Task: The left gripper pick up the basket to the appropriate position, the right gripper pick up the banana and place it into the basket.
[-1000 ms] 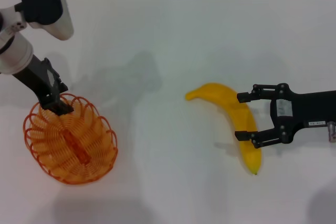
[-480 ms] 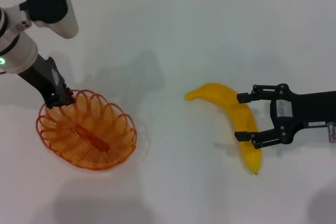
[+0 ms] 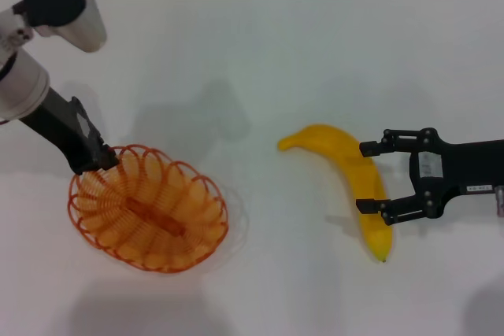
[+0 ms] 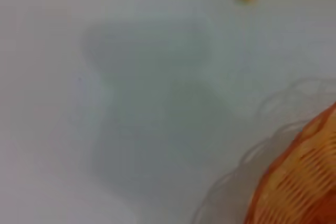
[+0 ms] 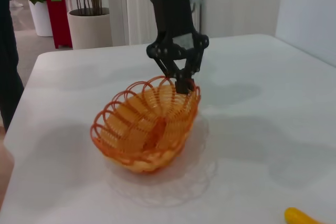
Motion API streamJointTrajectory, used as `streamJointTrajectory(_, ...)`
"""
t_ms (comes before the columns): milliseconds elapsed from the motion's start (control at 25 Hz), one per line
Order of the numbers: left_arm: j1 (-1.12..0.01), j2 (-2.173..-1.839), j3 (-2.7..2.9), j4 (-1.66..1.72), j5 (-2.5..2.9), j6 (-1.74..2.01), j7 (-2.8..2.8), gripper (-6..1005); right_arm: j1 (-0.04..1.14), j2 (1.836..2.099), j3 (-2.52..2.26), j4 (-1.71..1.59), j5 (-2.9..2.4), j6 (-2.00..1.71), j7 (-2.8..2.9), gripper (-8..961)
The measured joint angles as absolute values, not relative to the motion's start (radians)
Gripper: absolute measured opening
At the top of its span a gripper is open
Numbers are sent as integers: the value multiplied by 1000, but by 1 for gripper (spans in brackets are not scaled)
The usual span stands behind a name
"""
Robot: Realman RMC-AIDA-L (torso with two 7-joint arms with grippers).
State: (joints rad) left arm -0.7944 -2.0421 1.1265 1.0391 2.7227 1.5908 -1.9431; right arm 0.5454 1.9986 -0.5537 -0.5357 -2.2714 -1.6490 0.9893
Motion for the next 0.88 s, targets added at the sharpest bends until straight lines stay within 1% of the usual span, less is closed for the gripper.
streamJointTrajectory(120,-767,-2044,1140,1078,2685,1586,-2078,81,546,1999,-553,-535,-2271,-1649,989,890)
streamJointTrajectory(440,-784,-2046,1157,1040,2556,1524,-2286,59,552,1999,-553,-528,-2270,-1645,989,890)
streamJointTrajectory(720,-837,-2042,1157,934,2539,1479,-2330,57,555,2000,-552,-524,-2270,-1648,989,890)
streamJointTrajectory(880,-870,-2045,1158,860,2519,1434,-2342,56,557,2000,-552,-524,-2270,-1647,989,890)
